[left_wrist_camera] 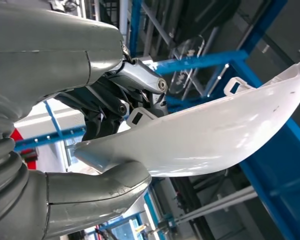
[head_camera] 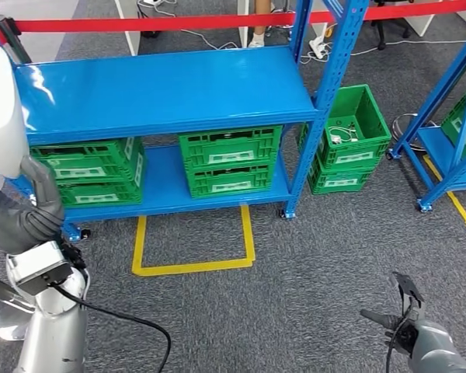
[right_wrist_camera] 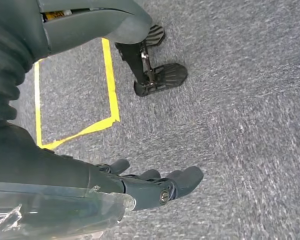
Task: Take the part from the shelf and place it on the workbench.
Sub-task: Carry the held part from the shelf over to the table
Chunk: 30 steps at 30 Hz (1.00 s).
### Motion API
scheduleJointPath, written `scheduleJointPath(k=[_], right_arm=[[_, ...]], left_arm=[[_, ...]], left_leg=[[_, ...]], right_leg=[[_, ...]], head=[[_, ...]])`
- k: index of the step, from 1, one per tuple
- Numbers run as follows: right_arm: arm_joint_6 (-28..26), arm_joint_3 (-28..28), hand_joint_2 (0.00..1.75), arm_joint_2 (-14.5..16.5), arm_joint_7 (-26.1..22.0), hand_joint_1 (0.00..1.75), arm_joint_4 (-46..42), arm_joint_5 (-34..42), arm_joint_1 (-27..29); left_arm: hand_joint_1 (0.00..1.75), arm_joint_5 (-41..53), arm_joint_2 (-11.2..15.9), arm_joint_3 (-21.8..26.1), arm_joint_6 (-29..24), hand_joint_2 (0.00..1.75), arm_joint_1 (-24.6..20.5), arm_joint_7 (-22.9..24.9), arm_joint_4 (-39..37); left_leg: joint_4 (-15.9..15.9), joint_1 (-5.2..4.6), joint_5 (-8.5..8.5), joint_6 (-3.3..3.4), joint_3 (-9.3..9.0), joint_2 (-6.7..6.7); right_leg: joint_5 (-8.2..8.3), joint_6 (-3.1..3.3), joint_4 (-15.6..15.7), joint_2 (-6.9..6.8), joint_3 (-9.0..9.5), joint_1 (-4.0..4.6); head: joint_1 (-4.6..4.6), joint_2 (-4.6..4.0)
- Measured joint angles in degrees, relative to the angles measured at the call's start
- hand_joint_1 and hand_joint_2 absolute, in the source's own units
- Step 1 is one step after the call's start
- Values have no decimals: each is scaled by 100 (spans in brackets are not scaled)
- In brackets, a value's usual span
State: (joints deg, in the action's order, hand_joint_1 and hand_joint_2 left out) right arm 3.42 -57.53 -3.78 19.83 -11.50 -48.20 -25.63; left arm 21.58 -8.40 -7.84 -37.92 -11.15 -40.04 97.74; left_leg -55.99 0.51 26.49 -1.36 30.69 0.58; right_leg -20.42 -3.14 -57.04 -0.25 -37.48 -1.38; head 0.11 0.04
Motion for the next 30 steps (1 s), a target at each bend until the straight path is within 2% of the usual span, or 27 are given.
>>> scheduleJointPath(k=[1,2,3,6,7,8,9,11,12,13,14,16,17,18,20,21,22,23,24,25,26,27,28,29,30], right_arm=[[-1,3,175,0,-24,0,0,-22,3],[-2,9,175,1,-47,0,0,-50,7],[-1,14,175,1,-67,0,0,-78,9],[2,23,175,2,-97,0,0,-132,12],[3,24,175,2,-100,0,0,-143,16],[4,24,175,2,-102,0,0,-155,21],[5,25,175,2,-104,0,0,-164,23],[4,28,175,1,-113,0,-1,-172,21],[-2,30,175,0,-122,0,-1,-172,22],[-15,32,175,-1,-136,0,-2,-173,26],[-32,33,175,-2,-154,0,-2,-174,31],[-66,35,175,9,-189,0,-2,-176,37],[-76,37,175,15,-200,0,-2,-176,33],[-82,40,175,21,-206,0,-2,-176,32],[-88,49,175,24,-209,0,-2,-176,43],[-89,53,175,25,-210,0,-2,-176,55],[-89,57,175,25,-210,0,-2,-176,67],[-90,60,175,26,-210,0,-2,-176,75],[-89,63,175,27,-210,0,-2,-176,79],[-89,65,175,27,-210,0,-2,-176,79],[-89,66,175,28,-211,0,-2,-176,75],[-89,66,175,28,-212,0,-2,-176,72],[-89,66,175,28,-214,0,-2,-176,69],[-90,66,175,28,-215,0,-2,-176,67],[-89,67,175,29,-217,0,-2,-176,66]], left_arm=[[175,-10,-4,5,1,175,6,0,0],[175,-39,-8,10,1,175,10,0,0],[175,-79,-10,17,1,175,12,0,0],[175,-157,-13,37,2,175,16,0,0],[175,-161,-13,42,1,175,19,0,0],[175,-151,-13,46,0,175,22,0,0],[175,-137,-13,50,0,175,24,0,0],[175,-110,-17,61,0,175,23,0,0],[175,-104,-21,68,0,175,24,0,0],[175,-102,-26,73,1,175,29,0,0],[175,-100,-30,78,2,175,41,0,0],[175,-98,-33,84,1,175,74,0,1],[175,-97,-32,88,1,175,85,0,1],[175,-97,-31,90,1,175,87,0,2],[175,-97,-29,92,0,175,93,0,2],[175,-97,-28,92,0,175,101,0,2],[175,-98,-27,94,0,175,112,0,2],[175,-98,-26,96,0,175,119,0,2],[175,-98,-26,97,0,175,122,0,2],[175,-98,-27,97,0,175,120,0,2],[175,-97,-27,97,0,175,114,0,2],[175,-97,-30,97,0,175,105,0,3],[175,-97,-33,98,0,175,98,0,3],[175,-97,-37,101,0,175,98,0,4],[175,-97,-39,105,0,175,103,0,4]], left_leg=[[-1,1,-15,49,35,2],[-6,1,-45,104,66,7],[-3,1,-80,156,92,10],[-4,-32,-192,248,207,47],[-5,-46,-231,257,253,75],[-7,-58,-271,258,298,111],[-8,-68,-307,253,337,154],[-15,-85,-371,224,402,245],[-24,-90,-400,201,433,288],[-30,-89,-430,172,461,327],[-33,-83,-461,137,489,367],[-33,-64,-501,69,526,422],[-82,-65,-453,33,559,373],[-233,-66,-332,-3,629,286],[-875,-56,78,-77,897,77],[-1263,-45,268,-106,1050,33],[-1543,-36,375,-126,1148,14],[-1636,-30,380,-137,1154,5],[-1498,-27,283,-137,1042,-12],[-1170,-29,121,-128,831,-58],[-765,-40,-36,-110,579,-169],[-394,-59,-145,-79,369,-274],[-150,-77,-203,-40,245,-354],[-39,-96,-216,2,207,-390],[-12,-109,-222,49,228,-341]], right_leg=[[-9,-29,-13,-1,-40,-10],[-86,-53,-101,-1,-97,-18],[-241,-69,-305,0,-187,-22],[-871,-74,-1426,5,-579,1],[-968,-64,-1665,6,-629,12],[-969,-44,-1684,12,-569,22],[-883,-15,-1471,30,-389,33],[-671,58,-667,190,167,49],[-616,77,-341,270,379,53],[-601,91,-150,329,502,60],[-614,98,-94,338,532,69],[-564,138,-93,244,516,74],[-535,172,-80,194,509,66],[-506,205,-64,138,498,54],[-465,250,-51,20,460,47],[-451,256,-53,-42,435,47],[-436,256,-55,-104,411,47],[-422,250,-57,-169,390,47],[-411,242,-59,-233,375,47],[-400,232,-60,-295,367,48],[-393,218,-62,-353,363,55],[-389,200,-75,-407,353,70],[-382,175,-85,-458,342,85],[-376,147,-93,-513,332,99],[-367,117,-95,-574,326,103]], head=[[-2,0],[-10,0],[-17,0],[-31,0],[-31,0],[-31,0],[-29,0],[-29,0],[-25,0],[-22,0],[-19,0],[-18,0],[-5,0],[11,0],[44,0],[48,0],[48,0],[49,0],[49,0],[48,0],[49,0],[51,0],[47,0],[47,0],[44,0]])
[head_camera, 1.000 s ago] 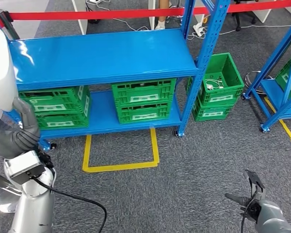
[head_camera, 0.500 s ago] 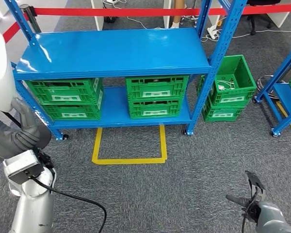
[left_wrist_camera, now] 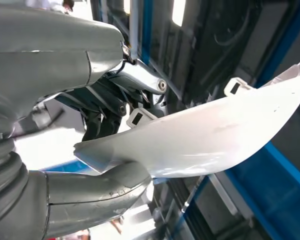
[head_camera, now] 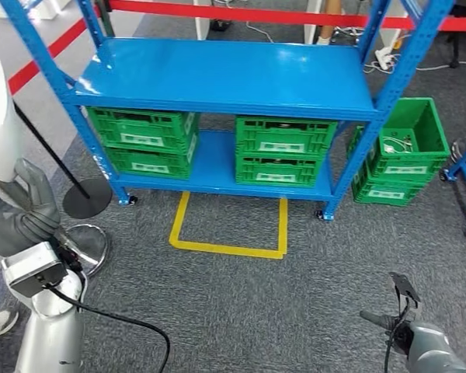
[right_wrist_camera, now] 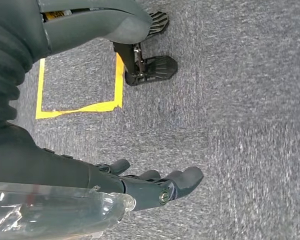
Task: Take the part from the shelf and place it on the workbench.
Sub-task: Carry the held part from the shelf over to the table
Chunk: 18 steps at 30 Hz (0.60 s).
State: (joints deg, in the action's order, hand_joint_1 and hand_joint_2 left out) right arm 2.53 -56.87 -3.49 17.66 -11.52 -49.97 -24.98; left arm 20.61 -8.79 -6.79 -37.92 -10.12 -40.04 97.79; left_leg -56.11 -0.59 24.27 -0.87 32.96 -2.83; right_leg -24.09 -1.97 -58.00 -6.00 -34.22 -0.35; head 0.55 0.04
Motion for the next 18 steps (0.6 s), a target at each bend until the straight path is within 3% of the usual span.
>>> scheduleJointPath(k=[2,4,5,8,9,10,11,13,14,16,18], right_arm=[[3,2,175,5,-2,0,0,0,-4],[5,4,175,10,-4,0,0,0,-5],[6,4,175,10,-4,0,0,0,-4],[4,4,175,10,-4,0,0,0,1],[2,4,175,9,-4,0,0,0,4],[1,4,175,7,-3,0,0,0,13],[-1,4,175,5,-14,0,0,-4,21],[-1,4,175,4,-49,0,0,-22,27],[1,5,175,7,-59,0,1,-32,26],[9,6,175,11,-32,0,3,-49,36],[15,7,175,20,-26,0,4,-71,49]], left_arm=[[175,0,-4,8,0,175,10,0,3],[175,0,-13,10,1,175,-1,0,9],[175,0,-15,10,1,175,-6,0,11],[175,0,-19,10,2,175,-7,0,11],[175,0,-21,10,2,175,-5,0,11],[175,0,-23,10,1,175,3,0,11],[175,10,-25,12,1,175,10,0,11],[175,44,-28,20,0,175,21,0,11],[175,53,-31,26,0,175,16,0,11],[175,43,-35,31,1,175,13,0,13],[175,40,-29,28,0,175,23,0,13]], left_leg=[[14,16,-50,96,34,118],[38,43,-96,167,48,206],[38,45,-103,179,55,226],[38,47,-111,191,62,249],[38,47,-116,199,68,268],[36,47,-132,205,88,332],[31,51,-154,204,111,435],[7,65,-192,166,155,663],[-25,65,-200,133,183,752],[-65,61,-238,56,266,878],[-61,71,-299,-17,345,1000]], right_leg=[[-41,-67,-31,4,-33,-20],[-207,-115,-227,223,-123,-38],[-281,-125,-322,331,-155,-42],[-380,-128,-487,407,-218,-43],[-461,-129,-643,447,-282,-42],[-600,-133,-995,500,-435,-39],[-629,-138,-1171,554,-493,-43],[-443,-165,-923,722,-318,-83],[-288,-179,-485,869,-77,-122],[-244,-170,-136,1082,105,-169],[-238,-103,-157,1018,77,-167]], head=[[-4,0],[-19,0],[-28,0],[-37,0],[-41,0],[-46,0],[-50,0],[-50,0],[-54,0],[-56,0],[-52,0]])
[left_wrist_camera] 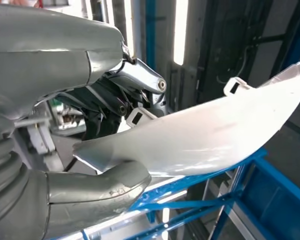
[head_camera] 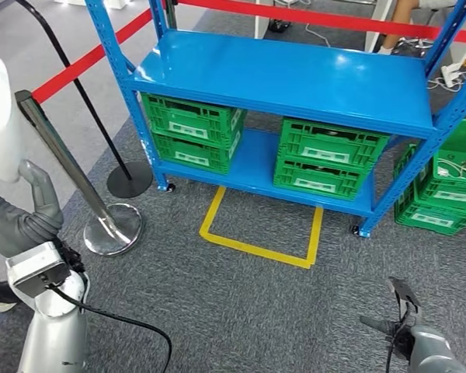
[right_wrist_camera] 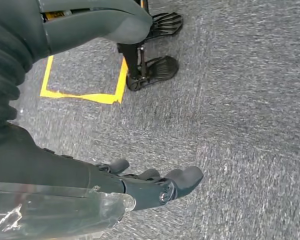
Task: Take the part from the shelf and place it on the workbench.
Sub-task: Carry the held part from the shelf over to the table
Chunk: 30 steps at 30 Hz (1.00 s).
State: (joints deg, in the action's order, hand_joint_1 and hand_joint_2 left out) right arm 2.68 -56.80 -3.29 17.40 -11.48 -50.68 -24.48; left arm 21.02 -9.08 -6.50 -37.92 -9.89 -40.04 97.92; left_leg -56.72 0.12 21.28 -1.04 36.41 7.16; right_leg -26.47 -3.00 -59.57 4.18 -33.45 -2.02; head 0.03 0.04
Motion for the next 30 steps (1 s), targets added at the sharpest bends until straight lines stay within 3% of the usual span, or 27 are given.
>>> scheduleJointPath(k=[1,3,5,7,8,9,11,13,14,16,18,20,21,22,23,25,27,29,30], right_arm=[[0,1,175,8,-25,0,0,-10,-4],[-4,2,175,19,-89,0,-1,-21,-19],[18,2,175,16,-39,0,-2,-36,-18],[90,2,175,9,86,0,-2,-67,0],[138,2,175,4,129,0,-2,-83,9],[178,2,175,1,151,0,-2,-96,15],[227,2,175,-7,155,0,-2,-110,18],[247,2,175,-19,143,0,-2,-122,20],[249,3,175,-24,119,0,-2,-133,22],[210,23,175,-27,62,0,-2,-161,12],[135,51,175,-25,53,0,-2,-170,-2],[45,61,175,-22,87,0,-2,-167,1],[-3,61,175,-18,100,0,-2,-167,3],[-45,61,175,-9,109,0,-2,-167,-1],[-92,61,175,6,120,0,-2,-164,-14],[-205,61,175,43,179,0,-2,-139,-72],[-321,56,175,89,293,0,1,-85,-146],[-414,41,175,147,440,0,5,-16,-206],[-458,28,175,181,501,0,7,20,-230]], left_arm=[[175,6,4,-1,0,175,7,0,4],[175,-17,16,-3,-1,175,12,0,14],[175,-152,41,-9,-1,175,26,0,21],[175,-321,84,-21,3,175,53,0,22],[175,-371,106,-32,5,175,61,0,22],[175,-394,125,-48,7,175,65,0,22],[175,-399,152,-96,9,175,62,0,22],[175,-391,167,-140,10,175,57,1,23],[175,-365,177,-151,13,175,58,15,23],[175,-264,199,-163,17,175,62,64,22],[175,-165,201,-170,15,175,30,100,22],[175,-95,130,-155,11,175,-5,75,23],[175,-67,65,-140,10,175,-14,54,23],[175,-46,-5,-125,10,175,-21,36,24],[175,-38,-72,-113,10,175,-37,26,24],[175,-48,-181,-112,10,175,-100,19,23],[175,-99,-251,-161,14,175,-188,25,16],[175,-197,-287,-266,49,175,-274,73,-6],[175,-249,-302,-326,71,175,-314,108,-24]], left_leg=[[-16,-2,9,-29,31,-26],[-306,-19,207,-76,181,-277],[-1032,-23,591,-111,504,-573],[-1602,-16,794,-114,738,-653],[-1596,-17,746,-100,708,-664],[-1387,-21,617,-78,574,-683],[-639,-69,329,-2,126,-898],[-136,-127,216,77,-147,-1106],[-56,-147,215,104,-171,-1128],[-21,-139,176,162,-143,-991],[18,-108,130,224,-140,-866],[26,-90,107,260,-132,-734],[24,-91,101,270,-127,-660],[21,-92,98,273,-124,-586],[16,-90,95,273,-123,-513],[-7,-73,91,256,-121,-366],[-54,-67,88,205,-85,-234],[-79,-56,51,135,-9,-113],[-77,-39,22,100,27,-55]], right_leg=[[17,39,-3,-64,-12,2],[51,124,18,-199,-19,2],[65,174,25,-343,-31,31],[68,186,25,-499,-47,52],[70,189,25,-576,-50,61],[70,190,25,-648,-50,71],[66,182,19,-783,-44,102],[60,150,15,-902,-43,138],[61,128,20,-966,-42,153],[52,74,31,-1019,-38,147],[-112,23,-189,-784,-138,131],[-458,0,-857,-495,-441,127],[-606,-5,-1233,-444,-619,131],[-657,-10,-1476,-426,-743,133],[-599,-14,-1514,-423,-774,131],[-222,-33,-970,-362,-530,105],[17,-61,-283,-98,-191,46],[20,-38,-47,66,-76,24],[33,4,-31,31,-77,33]], head=[[0,0],[36,0],[69,0],[72,0],[71,0],[71,0],[71,0],[66,0],[62,0],[56,0],[41,0],[17,0],[8,0],[6,0],[6,0],[6,0],[8,0],[10,0],[10,0]])
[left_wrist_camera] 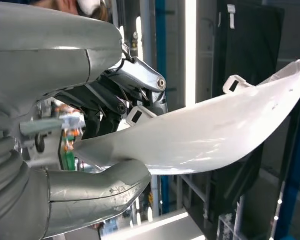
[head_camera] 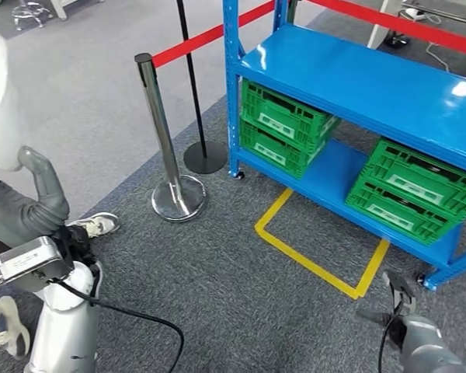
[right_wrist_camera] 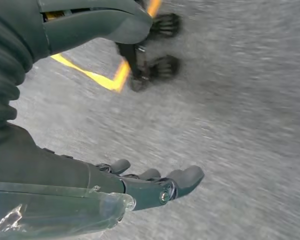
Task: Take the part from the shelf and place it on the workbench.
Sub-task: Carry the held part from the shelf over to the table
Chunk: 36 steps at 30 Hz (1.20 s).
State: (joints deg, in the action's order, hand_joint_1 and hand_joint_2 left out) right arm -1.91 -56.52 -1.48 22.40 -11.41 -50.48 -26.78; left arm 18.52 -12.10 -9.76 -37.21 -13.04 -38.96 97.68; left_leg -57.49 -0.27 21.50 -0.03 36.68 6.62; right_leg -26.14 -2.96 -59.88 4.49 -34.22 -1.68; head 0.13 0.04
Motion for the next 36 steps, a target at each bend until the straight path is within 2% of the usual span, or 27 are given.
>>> scheduleJointPath(k=[1,3,5,7,8,9,10,12,14,16,17,18,19,20,21,22,23,24,25,27,28,29,31,32,33,34,36], right_arm=[[-50,-18,175,42,44,0,1,33,-31],[-184,-72,175,119,54,0,1,88,-108],[-362,-125,175,182,37,0,1,140,-174],[-539,-185,175,259,73,0,1,217,-203],[-613,-227,175,304,105,0,1,270,-210],[-663,-278,175,344,128,0,1,329,-213],[-694,-331,175,380,134,0,1,389,-213],[-705,-431,175,442,102,0,1,485,-203],[-680,-518,175,474,75,0,2,536,-169],[-590,-575,175,477,106,0,3,519,-130],[-512,-589,175,470,134,0,3,483,-114],[-410,-596,175,453,162,0,3,433,-96],[-298,-600,175,425,182,0,3,372,-68],[-180,-600,175,377,189,0,3,306,-25],[-66,-600,175,321,187,0,3,244,30],[29,-599,175,264,180,0,3,192,93],[101,-599,175,205,170,0,3,153,151],[154,-599,175,159,158,0,3,122,195],[199,-596,175,120,141,0,3,85,224],[312,-560,175,54,59,0,2,-34,262],[389,-526,175,22,-10,0,2,-118,291],[474,-479,175,-14,-95,0,2,-218,331],[659,-363,175,-89,-308,0,3,-441,444],[753,-292,175,-140,-443,0,0,-553,499],[850,-217,175,-190,-604,0,-3,-657,554],[947,-138,175,-255,-775,0,-8,-752,609],[1092,13,175,-390,-1034,0,-16,-896,730]], left_arm=[[175,-52,-15,-60,20,175,-40,33,-24],[175,-96,-54,-177,20,175,-148,69,-80],[175,-25,-120,-302,-8,175,-255,68,-126],[175,129,-187,-392,-35,175,-288,50,-171],[175,190,-208,-423,-43,175,-289,41,-196],[175,218,-224,-456,-48,175,-289,37,-222],[175,223,-235,-498,-51,175,-292,36,-245],[175,214,-265,-612,-55,175,-307,41,-286],[175,177,-293,-723,-56,175,-329,64,-321],[175,127,-292,-781,-57,175,-330,93,-345],[175,110,-280,-789,-57,175,-321,99,-350],[175,106,-263,-785,-59,175,-310,99,-351],[175,116,-242,-769,-60,175,-293,94,-349],[175,133,-213,-734,-60,175,-265,85,-345],[175,152,-171,-678,-61,175,-223,74,-340],[175,166,-123,-601,-61,175,-167,62,-332],[175,171,-71,-514,-61,175,-109,52,-321],[175,176,-22,-434,-61,175,-58,44,-308],[175,197,19,-362,-61,175,-18,36,-292],[175,305,81,-214,-61,175,54,13,-235],[175,371,116,-114,-61,175,112,3,-187],[175,418,160,18,-62,175,195,-9,-124],[175,427,287,372,-65,175,437,-41,43],[175,403,356,589,-67,175,589,-59,157],[175,367,417,811,-68,175,746,-74,282],[175,326,469,1032,-71,175,904,-84,417],[175,233,539,1420,-73,175,1189,-98,659]], left_leg=[[13,13,-18,-33,28,24],[-145,3,87,-100,131,-167],[-721,-9,391,-151,403,-471],[-1380,6,624,-174,726,-577],[-1510,11,617,-172,796,-593],[-1434,13,515,-161,765,-605],[-1168,7,344,-136,634,-641],[-441,-52,53,-51,266,-881],[-32,-111,-24,18,70,-1047],[31,-118,-19,55,56,-942],[57,-106,-28,79,42,-875],[79,-91,-38,108,23,-813],[99,-75,-48,136,4,-749],[103,-65,-50,155,-2,-685],[101,-64,-49,168,-4,-615],[99,-66,-49,174,-5,-536],[95,-65,-49,176,-6,-460],[86,-59,-47,175,-7,-383],[73,-47,-42,167,-9,-308],[27,-26,-23,116,3,-180],[6,-23,-22,85,19,-126],[-3,-21,-30,53,35,-80],[16,-12,-65,0,56,9],[12,-14,-51,-28,61,-16],[-58,-23,13,-58,97,-106],[-259,-31,148,-86,190,-245],[-995,-30,536,-136,536,-518]], right_leg=[[19,44,-3,-61,-16,5],[54,122,9,-168,-26,6],[64,166,18,-289,-25,15],[54,188,17,-433,-23,24],[49,194,17,-505,-20,26],[44,196,17,-571,-17,28],[38,193,17,-632,-10,33],[16,168,14,-746,1,57],[-11,124,23,-865,14,90],[-33,72,54,-996,52,105],[-71,46,35,-979,59,100],[-153,28,-63,-896,28,93],[-286,15,-287,-764,-67,88],[-455,12,-628,-610,-226,84],[-620,11,-1024,-515,-419,88],[-725,9,-1366,-469,-602,92],[-729,6,-1538,-451,-720,95],[-618,1,-1488,-443,-735,94],[-412,-7,-1211,-423,-637,85],[-55,-45,-427,-223,-276,38],[26,-46,-161,-127,-136,19],[37,-35,-36,-57,-62,13],[43,40,-27,-112,-42,28],[52,80,-23,-156,-39,28],[56,126,-19,-203,-35,23],[57,168,-11,-257,-32,17],[42,225,-8,-383,-31,32]], head=[[-3,0],[20,0],[53,0],[63,0],[66,0],[65,0],[66,0],[68,0],[64,0],[58,0],[57,0],[50,1],[39,1],[25,1],[15,1],[5,0],[4,0],[4,0],[3,0],[-2,0],[-2,0],[-3,0],[-4,0],[-4,0],[18,0],[42,0],[91,0]])
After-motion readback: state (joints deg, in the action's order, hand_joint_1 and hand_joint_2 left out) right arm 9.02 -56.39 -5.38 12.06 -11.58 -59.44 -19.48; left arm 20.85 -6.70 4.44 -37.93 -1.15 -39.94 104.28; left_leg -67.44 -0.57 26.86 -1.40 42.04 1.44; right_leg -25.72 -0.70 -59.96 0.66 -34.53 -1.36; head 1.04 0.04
